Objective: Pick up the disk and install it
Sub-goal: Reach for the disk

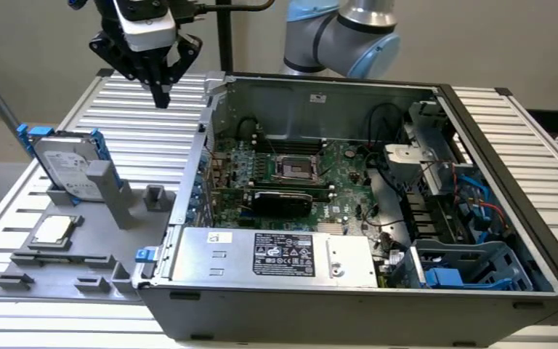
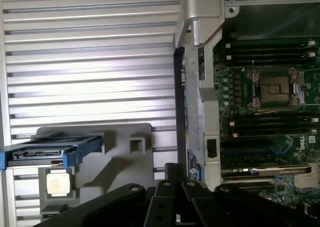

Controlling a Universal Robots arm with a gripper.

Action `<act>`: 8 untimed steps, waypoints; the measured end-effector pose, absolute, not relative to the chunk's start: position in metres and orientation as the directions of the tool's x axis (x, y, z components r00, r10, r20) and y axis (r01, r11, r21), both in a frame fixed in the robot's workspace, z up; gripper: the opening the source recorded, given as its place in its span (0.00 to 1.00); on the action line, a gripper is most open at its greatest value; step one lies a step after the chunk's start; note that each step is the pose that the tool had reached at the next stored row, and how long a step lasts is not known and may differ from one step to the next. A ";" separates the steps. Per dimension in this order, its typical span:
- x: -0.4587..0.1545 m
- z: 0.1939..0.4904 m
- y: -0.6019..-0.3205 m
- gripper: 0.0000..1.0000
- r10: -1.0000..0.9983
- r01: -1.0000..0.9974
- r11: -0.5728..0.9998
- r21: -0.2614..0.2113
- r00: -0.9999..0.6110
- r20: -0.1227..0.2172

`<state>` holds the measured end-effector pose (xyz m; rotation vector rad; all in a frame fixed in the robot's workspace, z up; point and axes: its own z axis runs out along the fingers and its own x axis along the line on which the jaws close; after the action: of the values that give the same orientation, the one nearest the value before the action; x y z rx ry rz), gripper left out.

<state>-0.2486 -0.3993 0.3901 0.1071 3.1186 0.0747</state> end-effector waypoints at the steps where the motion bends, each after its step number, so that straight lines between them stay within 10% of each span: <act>1: -0.253 0.390 -0.399 0.11 0.069 0.068 0.997 0.049 -0.997 -0.018; 8: -0.285 0.386 -0.399 0.11 0.069 0.068 0.997 0.048 -0.997 -0.017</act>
<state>-0.2849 -0.3993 0.3858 0.1071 3.1205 0.0733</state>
